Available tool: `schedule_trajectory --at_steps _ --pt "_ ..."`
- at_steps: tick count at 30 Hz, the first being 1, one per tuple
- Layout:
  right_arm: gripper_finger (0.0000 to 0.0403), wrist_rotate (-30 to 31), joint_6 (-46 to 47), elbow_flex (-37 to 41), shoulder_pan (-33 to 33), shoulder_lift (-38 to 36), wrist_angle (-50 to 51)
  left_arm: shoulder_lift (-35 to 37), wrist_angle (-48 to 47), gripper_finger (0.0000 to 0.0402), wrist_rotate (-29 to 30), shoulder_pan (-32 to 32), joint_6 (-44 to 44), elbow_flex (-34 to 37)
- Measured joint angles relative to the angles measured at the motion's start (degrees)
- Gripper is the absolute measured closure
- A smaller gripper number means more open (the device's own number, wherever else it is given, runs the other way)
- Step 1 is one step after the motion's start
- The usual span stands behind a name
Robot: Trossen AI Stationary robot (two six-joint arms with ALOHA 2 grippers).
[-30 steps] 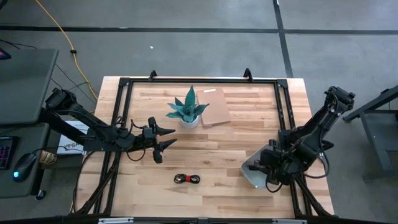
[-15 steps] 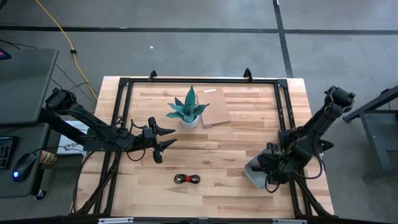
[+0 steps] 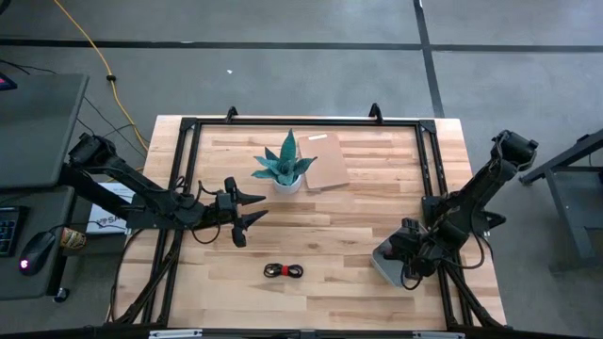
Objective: Pick and place USB-C Cables
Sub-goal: Put the pink charger cable into the white bin
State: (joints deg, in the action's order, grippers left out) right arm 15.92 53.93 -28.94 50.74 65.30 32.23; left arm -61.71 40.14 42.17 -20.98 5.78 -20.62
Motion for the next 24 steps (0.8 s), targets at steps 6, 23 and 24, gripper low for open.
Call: schedule_trajectory --at_steps 6,23,24 --pt "0.04 -0.02 0.0 -0.01 0.0 0.0 0.01 0.0 0.02 0.0231 0.0 0.01 0.0 0.0" --pt "0.0372 -0.33 0.13 0.0 0.0 0.0 0.02 0.0 0.0 0.0231 0.0 -0.01 0.0 0.0" --pt "0.0371 -0.33 0.17 0.0 0.0 0.0 0.02 0.0 0.01 0.0231 0.0 0.0 0.0 0.0"
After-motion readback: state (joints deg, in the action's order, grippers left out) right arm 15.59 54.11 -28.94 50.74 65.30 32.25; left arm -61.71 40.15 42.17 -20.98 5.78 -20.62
